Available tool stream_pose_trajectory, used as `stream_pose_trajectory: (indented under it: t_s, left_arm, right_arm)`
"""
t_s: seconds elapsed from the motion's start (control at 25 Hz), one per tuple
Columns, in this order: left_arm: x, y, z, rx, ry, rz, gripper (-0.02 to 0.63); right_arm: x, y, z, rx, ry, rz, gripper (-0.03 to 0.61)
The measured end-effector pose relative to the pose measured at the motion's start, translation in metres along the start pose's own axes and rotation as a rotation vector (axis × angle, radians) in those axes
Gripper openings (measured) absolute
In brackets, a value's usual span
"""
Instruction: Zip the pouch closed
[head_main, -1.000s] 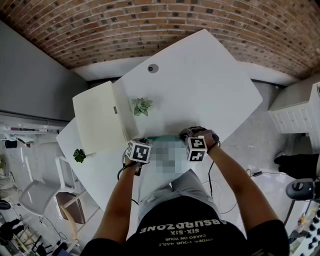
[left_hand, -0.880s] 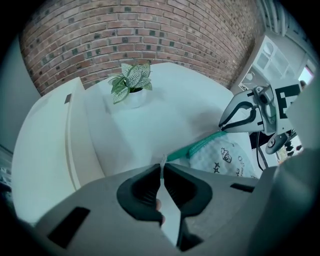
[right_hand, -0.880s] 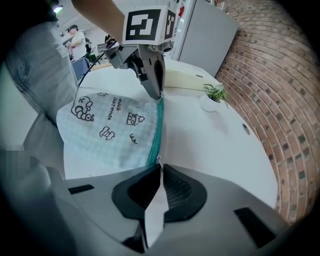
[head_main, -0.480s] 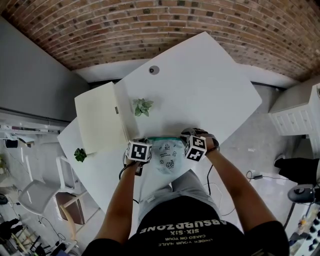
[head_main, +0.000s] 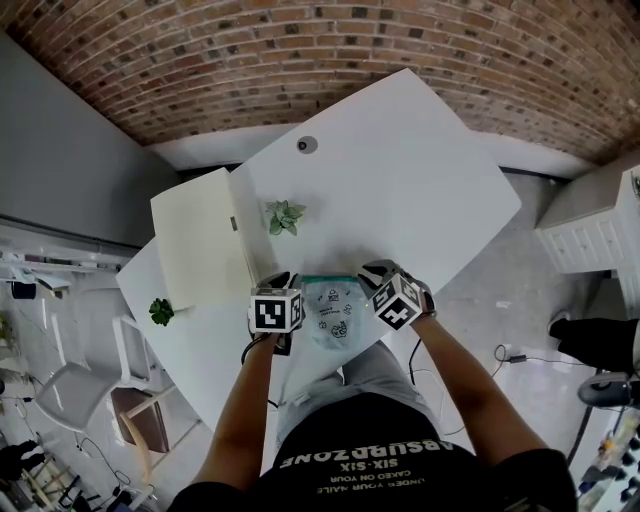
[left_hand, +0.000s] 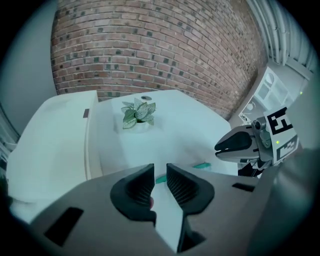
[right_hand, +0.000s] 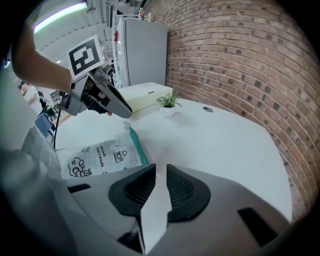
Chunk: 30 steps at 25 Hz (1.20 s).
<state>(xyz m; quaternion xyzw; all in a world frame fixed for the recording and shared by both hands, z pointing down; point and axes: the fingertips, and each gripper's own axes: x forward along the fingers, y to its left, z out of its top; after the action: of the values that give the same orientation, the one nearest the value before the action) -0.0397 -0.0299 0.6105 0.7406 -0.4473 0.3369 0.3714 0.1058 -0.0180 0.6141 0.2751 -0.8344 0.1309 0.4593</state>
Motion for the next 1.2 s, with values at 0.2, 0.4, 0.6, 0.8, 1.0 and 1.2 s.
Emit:
stream_pose_trajectory:
  t_s: [0.2,0.4,0.6,0.8,1.0,1.2]
  left_arm:
    - [-0.019,-0.016,0.016,0.021,-0.097,-0.001,0.060]
    - [-0.047,-0.029,0.032,0.027,-0.210,0.026,0.058]
    - [-0.078,-0.049,0.046,0.036,-0.315,0.012,0.035]
    - [-0.097,-0.066,0.054,0.046,-0.378,-0.004,0.012]
    - [-0.107,-0.074,0.060,-0.004,-0.412,-0.043,0.006]
    - [-0.115,-0.081,0.065,-0.014,-0.438,-0.082,0.006]
  right_arm:
    - [-0.020,0.002,0.017,0.106,-0.074,-0.037,0.061]
    - [-0.043,0.013,0.039,0.223,-0.191,-0.053,0.058]
    - [-0.069,0.025,0.063,0.254,-0.285,-0.077,0.034]
    - [-0.094,0.024,0.078,0.303,-0.359,-0.139,0.009]
    - [-0.112,0.025,0.088,0.355,-0.429,-0.160,-0.002]
    - [-0.124,0.029,0.100,0.317,-0.470,-0.168,-0.003]
